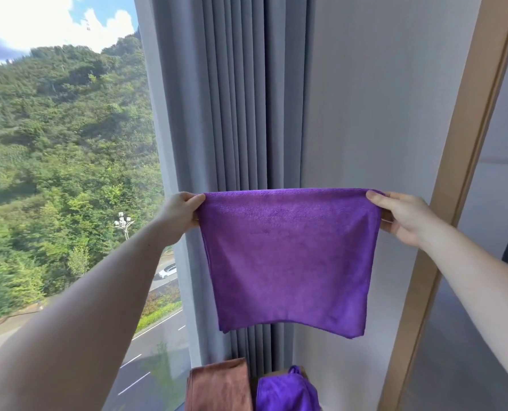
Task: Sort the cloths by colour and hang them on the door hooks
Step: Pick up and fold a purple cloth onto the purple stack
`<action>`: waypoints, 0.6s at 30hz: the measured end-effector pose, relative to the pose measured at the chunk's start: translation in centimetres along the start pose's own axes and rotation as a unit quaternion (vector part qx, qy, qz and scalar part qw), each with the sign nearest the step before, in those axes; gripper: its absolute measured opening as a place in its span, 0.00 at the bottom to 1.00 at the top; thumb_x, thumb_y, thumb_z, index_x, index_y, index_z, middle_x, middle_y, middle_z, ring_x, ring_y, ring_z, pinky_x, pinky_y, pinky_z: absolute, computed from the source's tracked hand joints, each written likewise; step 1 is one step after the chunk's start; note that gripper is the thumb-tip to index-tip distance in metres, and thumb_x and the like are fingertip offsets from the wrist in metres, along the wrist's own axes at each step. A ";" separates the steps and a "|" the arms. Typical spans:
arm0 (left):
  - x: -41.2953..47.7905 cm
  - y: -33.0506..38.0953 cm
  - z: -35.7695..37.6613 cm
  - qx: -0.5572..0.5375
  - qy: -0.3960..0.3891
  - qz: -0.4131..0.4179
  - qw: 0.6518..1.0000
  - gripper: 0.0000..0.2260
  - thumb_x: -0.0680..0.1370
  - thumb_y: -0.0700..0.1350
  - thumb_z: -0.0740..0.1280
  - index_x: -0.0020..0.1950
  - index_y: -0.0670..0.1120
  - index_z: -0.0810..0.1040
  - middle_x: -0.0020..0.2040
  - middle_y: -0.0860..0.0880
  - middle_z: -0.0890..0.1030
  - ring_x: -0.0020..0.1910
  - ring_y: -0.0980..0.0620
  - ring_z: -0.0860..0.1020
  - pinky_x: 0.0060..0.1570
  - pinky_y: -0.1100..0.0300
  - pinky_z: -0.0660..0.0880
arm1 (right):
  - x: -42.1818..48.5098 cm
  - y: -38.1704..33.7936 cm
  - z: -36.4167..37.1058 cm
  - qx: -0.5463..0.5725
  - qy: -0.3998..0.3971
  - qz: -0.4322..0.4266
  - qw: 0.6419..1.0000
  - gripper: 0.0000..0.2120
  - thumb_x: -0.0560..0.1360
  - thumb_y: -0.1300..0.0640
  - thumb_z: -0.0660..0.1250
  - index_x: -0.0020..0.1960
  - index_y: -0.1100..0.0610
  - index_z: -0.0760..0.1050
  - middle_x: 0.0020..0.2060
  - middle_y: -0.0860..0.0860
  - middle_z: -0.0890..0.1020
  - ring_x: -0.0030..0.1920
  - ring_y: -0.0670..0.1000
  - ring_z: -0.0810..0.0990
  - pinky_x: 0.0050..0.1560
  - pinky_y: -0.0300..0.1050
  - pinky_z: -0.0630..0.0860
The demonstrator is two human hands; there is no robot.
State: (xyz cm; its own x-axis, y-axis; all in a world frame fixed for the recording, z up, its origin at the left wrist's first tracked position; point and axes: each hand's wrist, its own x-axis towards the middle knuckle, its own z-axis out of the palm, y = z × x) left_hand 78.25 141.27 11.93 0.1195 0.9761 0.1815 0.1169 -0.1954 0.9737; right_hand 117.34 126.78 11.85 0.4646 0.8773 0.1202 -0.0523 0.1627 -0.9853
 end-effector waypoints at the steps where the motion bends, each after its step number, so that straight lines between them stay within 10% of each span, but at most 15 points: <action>1: -0.1 -0.1 0.3 -0.015 -0.014 -0.016 1.000 0.09 0.85 0.44 0.63 0.53 0.39 0.79 0.37 0.47 0.74 0.32 0.54 0.74 0.28 0.64 0.77 | 0.0 0.0 0.0 0.015 -0.009 0.009 1.000 0.02 0.79 0.58 0.70 0.49 0.56 0.80 0.35 0.48 0.85 0.32 0.44 0.83 0.33 0.37 0.79; 18: -0.8 -1.0 4.0 -0.161 -0.095 -0.081 0.979 0.11 0.80 0.33 0.67 0.61 0.39 0.81 0.51 0.42 0.83 0.45 0.50 0.82 0.47 0.59 0.83 | -1.2 1.2 3.2 0.009 -0.088 0.097 0.991 0.12 0.79 0.67 0.57 0.44 0.57 0.77 0.35 0.52 0.78 0.32 0.48 0.78 0.32 0.40 0.78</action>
State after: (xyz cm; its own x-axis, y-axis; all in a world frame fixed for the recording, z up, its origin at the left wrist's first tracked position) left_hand 81.96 140.34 10.28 0.3099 0.9505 0.0228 -0.1636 0.0297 0.9861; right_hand 113.91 127.37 10.94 0.2831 0.9578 -0.0500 -0.1424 -0.0096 -0.9898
